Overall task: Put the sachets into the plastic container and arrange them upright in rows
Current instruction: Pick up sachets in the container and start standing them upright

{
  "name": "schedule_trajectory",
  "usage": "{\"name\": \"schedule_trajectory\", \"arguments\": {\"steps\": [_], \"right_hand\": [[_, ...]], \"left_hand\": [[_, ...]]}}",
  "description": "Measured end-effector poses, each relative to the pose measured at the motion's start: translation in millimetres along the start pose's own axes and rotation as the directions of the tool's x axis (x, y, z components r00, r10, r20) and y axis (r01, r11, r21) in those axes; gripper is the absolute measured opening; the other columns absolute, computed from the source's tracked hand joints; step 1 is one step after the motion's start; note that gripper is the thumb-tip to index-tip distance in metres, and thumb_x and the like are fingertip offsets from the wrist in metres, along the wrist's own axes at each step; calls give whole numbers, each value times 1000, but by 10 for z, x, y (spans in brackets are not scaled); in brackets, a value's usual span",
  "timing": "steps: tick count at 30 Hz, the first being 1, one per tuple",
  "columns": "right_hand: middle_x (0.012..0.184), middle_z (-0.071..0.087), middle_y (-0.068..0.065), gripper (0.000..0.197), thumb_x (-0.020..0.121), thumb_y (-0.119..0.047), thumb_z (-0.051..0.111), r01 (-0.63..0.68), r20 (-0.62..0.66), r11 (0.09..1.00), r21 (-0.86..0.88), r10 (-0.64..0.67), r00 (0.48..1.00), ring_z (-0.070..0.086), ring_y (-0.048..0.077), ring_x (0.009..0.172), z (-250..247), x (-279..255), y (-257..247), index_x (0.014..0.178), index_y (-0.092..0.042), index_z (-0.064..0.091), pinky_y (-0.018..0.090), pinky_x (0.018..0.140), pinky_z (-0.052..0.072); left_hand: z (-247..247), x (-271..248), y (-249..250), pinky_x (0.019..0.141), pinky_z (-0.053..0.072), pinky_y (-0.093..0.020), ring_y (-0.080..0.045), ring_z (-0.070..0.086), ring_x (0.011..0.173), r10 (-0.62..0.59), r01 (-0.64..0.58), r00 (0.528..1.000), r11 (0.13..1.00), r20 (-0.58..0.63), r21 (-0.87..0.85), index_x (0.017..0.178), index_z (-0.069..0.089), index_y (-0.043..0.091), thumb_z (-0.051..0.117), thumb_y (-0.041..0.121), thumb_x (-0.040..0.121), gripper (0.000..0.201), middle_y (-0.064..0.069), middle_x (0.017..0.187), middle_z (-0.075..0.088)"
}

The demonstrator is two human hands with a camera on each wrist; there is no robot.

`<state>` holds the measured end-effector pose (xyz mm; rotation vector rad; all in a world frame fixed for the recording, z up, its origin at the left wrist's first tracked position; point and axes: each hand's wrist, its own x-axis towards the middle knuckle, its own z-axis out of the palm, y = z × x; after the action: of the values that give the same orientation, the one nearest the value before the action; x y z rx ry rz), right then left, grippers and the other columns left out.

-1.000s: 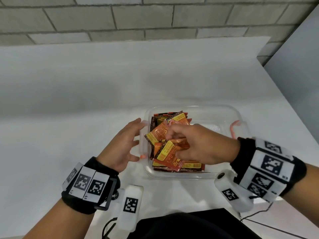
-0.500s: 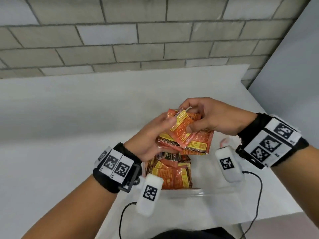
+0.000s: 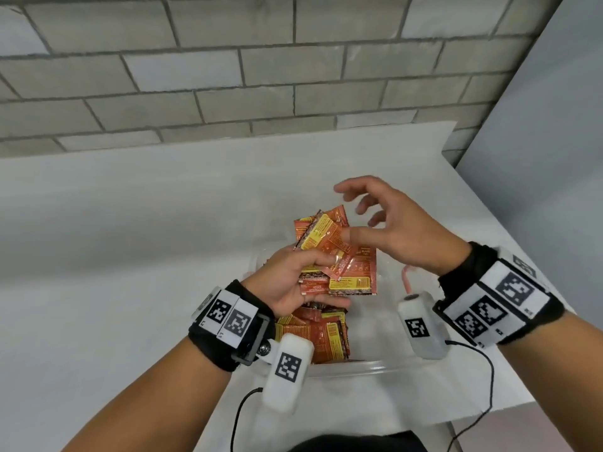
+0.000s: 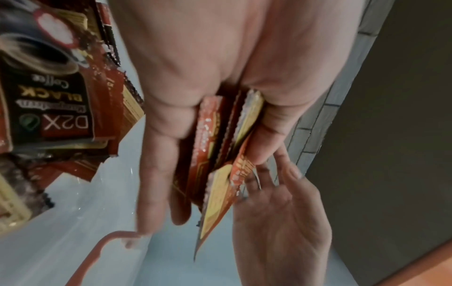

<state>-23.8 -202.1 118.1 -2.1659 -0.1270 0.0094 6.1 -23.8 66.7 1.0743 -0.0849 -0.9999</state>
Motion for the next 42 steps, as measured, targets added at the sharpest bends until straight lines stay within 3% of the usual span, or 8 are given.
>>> {"name": "schedule_trajectory", "arguments": {"steps": [4, 9, 13, 21, 26, 29, 37, 42], "right_hand": [[94, 44, -11, 45, 69, -43, 75, 50, -109, 994, -97, -60, 992, 42, -5, 76, 88, -131, 53, 104, -41, 48, 9, 65, 34], [77, 45, -4, 35, 74, -26, 77, 61, -139, 997, 40, -55, 989, 44, -1, 67, 197, -138, 183, 98, -39, 54, 12, 60, 39], [77, 46, -6, 30, 78, -22, 74, 35, -179, 991, 133, -11, 984, 46, 3, 70, 230, -150, 240, 101, -34, 60, 17, 62, 43], [88, 62, 9, 22, 87, -14, 65, -68, -191, 964, 259, 120, 974, 59, 16, 77, 70, -172, 236, 105, -26, 60, 25, 68, 50], [79, 65, 1, 19, 93, 2, 44, -163, -170, 663, 731, 408, 897, 53, 12, 61, 20, -255, 270, 98, -13, 55, 26, 53, 34], [80, 65, 2, 19, 93, -2, 42, -290, -101, 656, 697, 490, 866, 53, 14, 67, 163, -306, 262, 98, -14, 55, 28, 55, 35], [92, 69, 5, 13, 97, -14, 46, -409, -88, 726, 553, 540, 837, 62, 14, 76, 330, -340, 285, 101, -12, 58, 32, 67, 52], [73, 66, 0, 15, 95, -7, 43, -303, -189, 674, 673, 553, 811, 58, 11, 61, 140, -384, 279, 94, -13, 57, 28, 58, 43]], "left_hand": [[18, 18, -28, 81, 54, -53, -32, 68, 87, 42, -42, 999, 999, -19, 7, 105, 63, 2, 61, 8, 73, 32, -20, 95, 70], [45, 20, -46, 75, 57, -53, -32, 70, 85, 86, -85, 995, 996, 45, -37, 100, 67, 3, 60, 0, 80, 21, -18, 91, 71], [72, 1, -88, 75, 58, -49, -34, 68, 96, 138, -130, 982, 989, 128, -68, 109, 66, 16, 56, -3, 77, 38, -17, 107, 69], [57, 15, -114, 71, 60, -40, -26, 70, 90, 207, -209, 977, 977, 51, 49, 112, 57, 15, 51, -18, 82, 45, -8, 100, 73], [31, 32, -71, 74, 59, -38, -26, 70, 90, 289, -285, 956, 956, -50, 69, 109, 60, 10, 52, -18, 84, 38, -8, 99, 73], [45, 82, -65, 74, 60, -39, -26, 71, 90, 304, -301, 949, 953, -89, 42, 108, 61, 9, 53, -18, 83, 37, -8, 98, 73], [125, 140, -58, 80, 55, -49, -36, 66, 102, 152, -159, 985, 982, -78, -101, 115, 60, 12, 56, 23, 83, 34, -16, 115, 68], [46, 142, -56, 72, 58, -48, -41, 67, 94, 106, -118, 991, 981, -85, -153, 123, 53, 5, 50, 19, 91, 35, -24, 112, 66]]}}
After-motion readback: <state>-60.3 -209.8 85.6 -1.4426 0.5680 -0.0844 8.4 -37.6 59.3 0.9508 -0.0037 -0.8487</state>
